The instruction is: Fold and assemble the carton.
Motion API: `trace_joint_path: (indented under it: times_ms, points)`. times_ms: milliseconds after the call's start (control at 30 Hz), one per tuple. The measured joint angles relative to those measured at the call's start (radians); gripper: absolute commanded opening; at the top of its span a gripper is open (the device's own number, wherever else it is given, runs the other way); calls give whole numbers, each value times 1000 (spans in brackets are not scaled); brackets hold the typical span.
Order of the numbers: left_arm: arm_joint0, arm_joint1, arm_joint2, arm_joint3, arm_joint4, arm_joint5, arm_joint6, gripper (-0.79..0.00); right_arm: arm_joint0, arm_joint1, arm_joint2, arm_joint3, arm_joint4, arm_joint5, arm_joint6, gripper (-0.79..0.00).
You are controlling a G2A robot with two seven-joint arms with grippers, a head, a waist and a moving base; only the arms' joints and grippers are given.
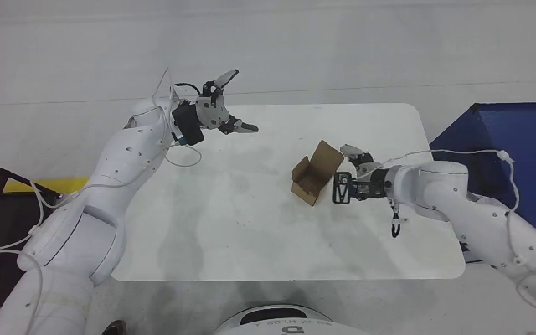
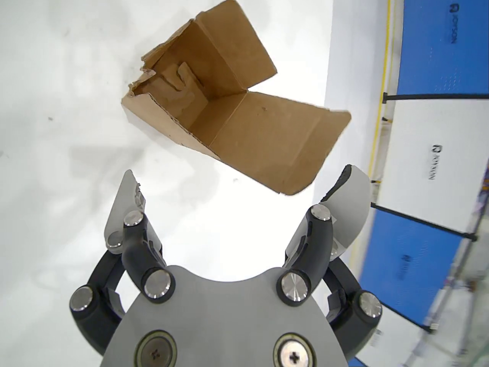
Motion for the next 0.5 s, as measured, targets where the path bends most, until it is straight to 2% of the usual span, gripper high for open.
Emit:
trace_joint_path:
  times_ms: [100, 167, 500]
  points:
    - [0, 0, 0, 0, 0, 0, 0, 0, -130, 27, 84, 81, 101, 66, -183, 0]
    - [0, 0, 0, 0, 0, 0, 0, 0, -189, 36, 115, 98, 136, 84, -246, 0]
    - [0, 0, 0, 0, 0, 0, 0, 0, -200, 38, 121, 99, 139, 85, -253, 0]
